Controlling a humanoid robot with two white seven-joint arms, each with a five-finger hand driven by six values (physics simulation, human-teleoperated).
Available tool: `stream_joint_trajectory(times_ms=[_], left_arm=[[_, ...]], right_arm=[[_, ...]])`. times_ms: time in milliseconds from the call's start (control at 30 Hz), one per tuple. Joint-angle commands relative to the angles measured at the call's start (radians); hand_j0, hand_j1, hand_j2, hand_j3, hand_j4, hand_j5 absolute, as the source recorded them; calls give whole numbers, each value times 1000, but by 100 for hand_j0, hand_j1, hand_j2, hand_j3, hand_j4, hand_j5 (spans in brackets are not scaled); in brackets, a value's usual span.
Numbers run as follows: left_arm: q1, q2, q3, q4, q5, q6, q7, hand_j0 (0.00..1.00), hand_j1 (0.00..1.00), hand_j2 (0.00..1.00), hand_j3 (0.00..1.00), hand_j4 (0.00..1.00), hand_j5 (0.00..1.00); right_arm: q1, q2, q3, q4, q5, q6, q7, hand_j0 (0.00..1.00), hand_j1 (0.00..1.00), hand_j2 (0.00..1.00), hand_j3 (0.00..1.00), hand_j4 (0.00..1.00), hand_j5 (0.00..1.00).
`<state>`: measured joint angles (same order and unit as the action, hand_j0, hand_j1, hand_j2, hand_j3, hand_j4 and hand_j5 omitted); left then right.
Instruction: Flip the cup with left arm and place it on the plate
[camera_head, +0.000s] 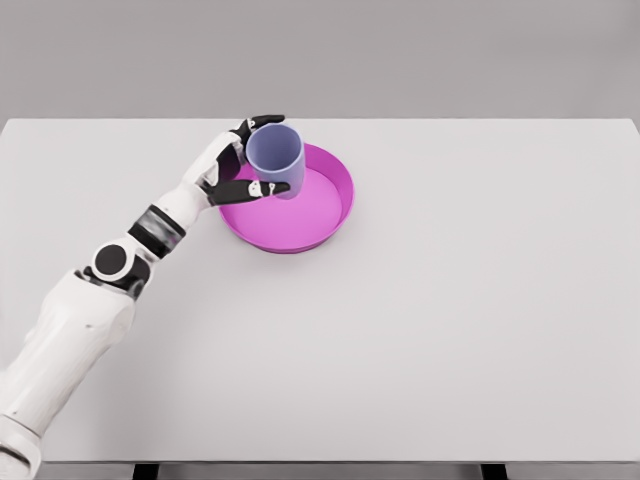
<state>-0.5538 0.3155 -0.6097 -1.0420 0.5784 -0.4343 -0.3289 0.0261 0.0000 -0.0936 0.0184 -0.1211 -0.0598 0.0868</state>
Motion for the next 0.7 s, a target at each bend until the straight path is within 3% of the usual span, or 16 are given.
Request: stream_joint_trajectory(times_ms=[0,533,600,633,667], left_arm=[[2,-9,1,5,24,0,1,79,79,79,79,79,79],[9,-46,1,48,49,6,-1,81,81,81,81,81,81],[9,-46,1,48,49,6,-1,87,87,87,87,87,87],[9,-46,1,48,47,6,-1,100,100,100,100,100,100],[9,-47,1,48,47,8,-1,100,100,100,100,100,100]], right_arm=[[0,0,0,0,0,0,1,100,100,100,100,100,100],[0,0,0,0,0,0,1,100,100,100,100,100,100],[2,0,0,0,0,0,1,100,100,100,100,100,100],[2,0,0,0,0,0,-1,100,100,100,100,100,100],[0,0,0,0,0,0,-1,100,100,100,100,100,100]])
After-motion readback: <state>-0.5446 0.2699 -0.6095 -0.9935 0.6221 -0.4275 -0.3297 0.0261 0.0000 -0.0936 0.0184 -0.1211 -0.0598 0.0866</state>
